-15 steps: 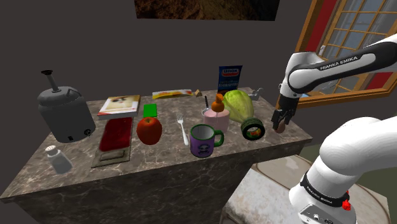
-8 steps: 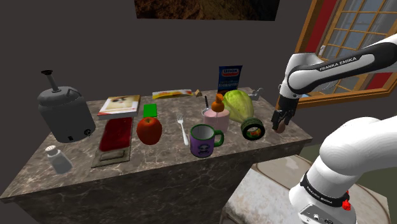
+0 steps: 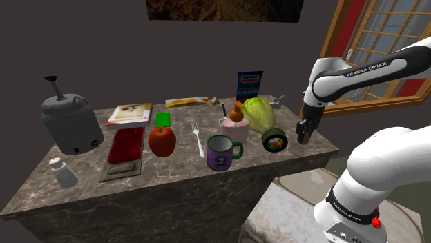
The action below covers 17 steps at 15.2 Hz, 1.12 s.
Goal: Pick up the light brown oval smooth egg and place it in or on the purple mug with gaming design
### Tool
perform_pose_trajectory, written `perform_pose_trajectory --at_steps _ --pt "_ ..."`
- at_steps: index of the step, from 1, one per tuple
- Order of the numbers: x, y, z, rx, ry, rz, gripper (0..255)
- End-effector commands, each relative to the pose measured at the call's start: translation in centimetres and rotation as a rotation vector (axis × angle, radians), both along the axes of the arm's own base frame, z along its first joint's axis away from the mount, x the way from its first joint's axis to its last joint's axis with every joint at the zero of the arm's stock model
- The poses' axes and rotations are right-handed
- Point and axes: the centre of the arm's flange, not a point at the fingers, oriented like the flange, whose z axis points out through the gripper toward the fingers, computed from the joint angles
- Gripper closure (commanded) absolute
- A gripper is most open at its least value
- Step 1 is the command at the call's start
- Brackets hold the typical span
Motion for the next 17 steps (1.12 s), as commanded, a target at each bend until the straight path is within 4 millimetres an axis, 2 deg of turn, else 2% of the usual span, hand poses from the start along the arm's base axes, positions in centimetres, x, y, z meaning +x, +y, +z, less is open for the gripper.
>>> perform_pose_trajectory --at_steps 1,2,17 --pt "0.0 0.0 0.0 0.0 0.0 0.0 255" --pt "0.0 0.0 0.0 0.0 0.0 0.0 255" --pt "0.0 0.0 7.9 0.0 0.0 0.0 255"
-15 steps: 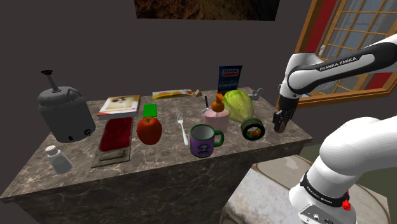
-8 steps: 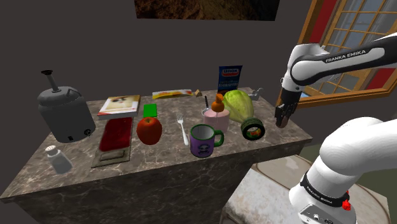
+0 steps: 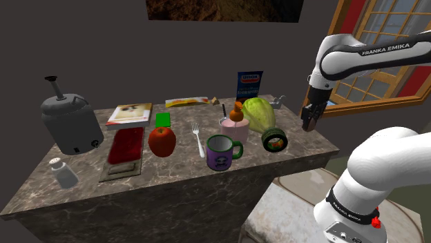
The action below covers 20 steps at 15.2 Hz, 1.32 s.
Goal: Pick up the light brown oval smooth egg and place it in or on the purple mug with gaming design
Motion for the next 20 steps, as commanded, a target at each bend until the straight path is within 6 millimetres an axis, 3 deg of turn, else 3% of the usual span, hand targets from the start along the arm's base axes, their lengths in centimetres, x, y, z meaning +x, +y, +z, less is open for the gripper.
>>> perform_pose_trajectory --at_steps 1,18,20 --pt "-0.1 0.0 1.2 0.0 0.0 0.0 255" --pt "-0.1 0.0 9.9 0.0 0.0 0.0 255" --pt "1.3 2.2 9.9 0.0 0.0 0.0 255"
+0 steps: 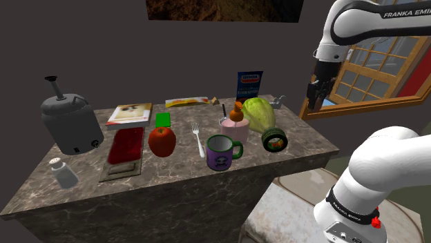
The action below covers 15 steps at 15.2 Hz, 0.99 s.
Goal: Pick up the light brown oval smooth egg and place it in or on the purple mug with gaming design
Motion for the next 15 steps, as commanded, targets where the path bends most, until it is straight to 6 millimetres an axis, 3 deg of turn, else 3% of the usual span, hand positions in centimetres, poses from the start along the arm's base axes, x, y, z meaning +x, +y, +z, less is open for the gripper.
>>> perform_pose_trajectory --at_steps 1,15 --pt "1.4 1.9 0.0 0.001 0.0 -0.001 255" --pt "11.0 17.8 0.3 0.001 0.0 -0.001 255"
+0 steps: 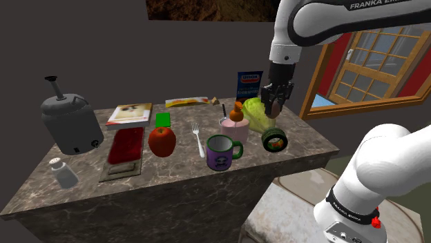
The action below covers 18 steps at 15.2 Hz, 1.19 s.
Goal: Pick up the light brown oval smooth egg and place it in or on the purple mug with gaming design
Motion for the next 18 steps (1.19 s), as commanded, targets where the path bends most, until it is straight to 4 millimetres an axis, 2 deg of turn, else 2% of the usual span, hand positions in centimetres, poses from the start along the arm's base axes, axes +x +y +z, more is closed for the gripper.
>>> perform_pose_trajectory --at_steps 1,12,18 --pt "1.6 2.4 -0.1 0.001 0.0 -0.001 255" --pt "9.1 14.9 0.2 0.001 0.0 -0.001 255" --pt "9.1 14.9 -3.0 0.001 0.0 -0.001 255"
